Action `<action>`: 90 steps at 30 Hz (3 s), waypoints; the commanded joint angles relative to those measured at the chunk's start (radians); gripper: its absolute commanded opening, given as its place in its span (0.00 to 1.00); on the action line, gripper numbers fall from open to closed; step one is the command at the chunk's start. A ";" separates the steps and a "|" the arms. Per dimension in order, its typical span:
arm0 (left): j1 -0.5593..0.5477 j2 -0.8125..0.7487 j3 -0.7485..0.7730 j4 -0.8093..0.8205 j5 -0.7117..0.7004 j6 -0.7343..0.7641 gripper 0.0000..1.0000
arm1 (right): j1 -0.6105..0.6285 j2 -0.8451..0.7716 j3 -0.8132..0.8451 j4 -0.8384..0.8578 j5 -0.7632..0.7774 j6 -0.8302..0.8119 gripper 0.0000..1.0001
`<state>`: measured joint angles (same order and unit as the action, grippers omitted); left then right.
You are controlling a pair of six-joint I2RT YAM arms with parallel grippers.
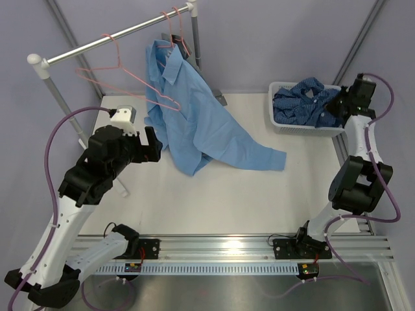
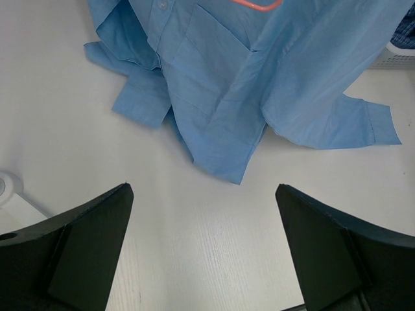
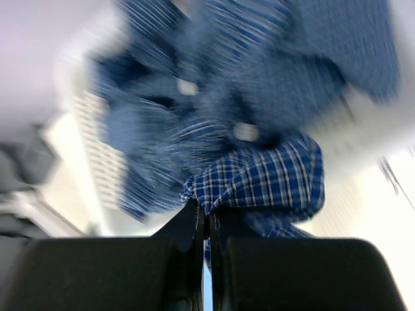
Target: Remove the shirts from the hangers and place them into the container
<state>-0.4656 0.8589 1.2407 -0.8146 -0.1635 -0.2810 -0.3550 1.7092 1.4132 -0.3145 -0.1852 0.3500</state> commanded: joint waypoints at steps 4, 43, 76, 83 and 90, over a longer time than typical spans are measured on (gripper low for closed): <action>0.004 0.020 0.026 0.035 -0.019 0.011 0.99 | 0.073 0.113 0.374 -0.029 0.030 0.017 0.00; 0.004 0.058 0.057 0.035 -0.062 0.011 0.99 | 0.149 0.670 0.972 -0.006 0.104 -0.072 0.53; 0.004 0.006 0.049 0.035 -0.025 -0.007 0.99 | 0.143 0.495 0.868 -0.311 0.141 -0.075 0.55; 0.004 0.012 0.088 0.037 -0.039 -0.006 0.99 | 0.250 0.140 0.758 -0.360 0.018 -0.241 0.71; 0.004 0.025 0.108 0.035 -0.096 0.002 0.99 | 0.551 -0.192 0.580 -0.327 -0.124 -0.341 0.73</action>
<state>-0.4656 0.8791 1.3098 -0.8139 -0.2226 -0.2852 0.1081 1.5543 2.0640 -0.6216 -0.1959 0.0895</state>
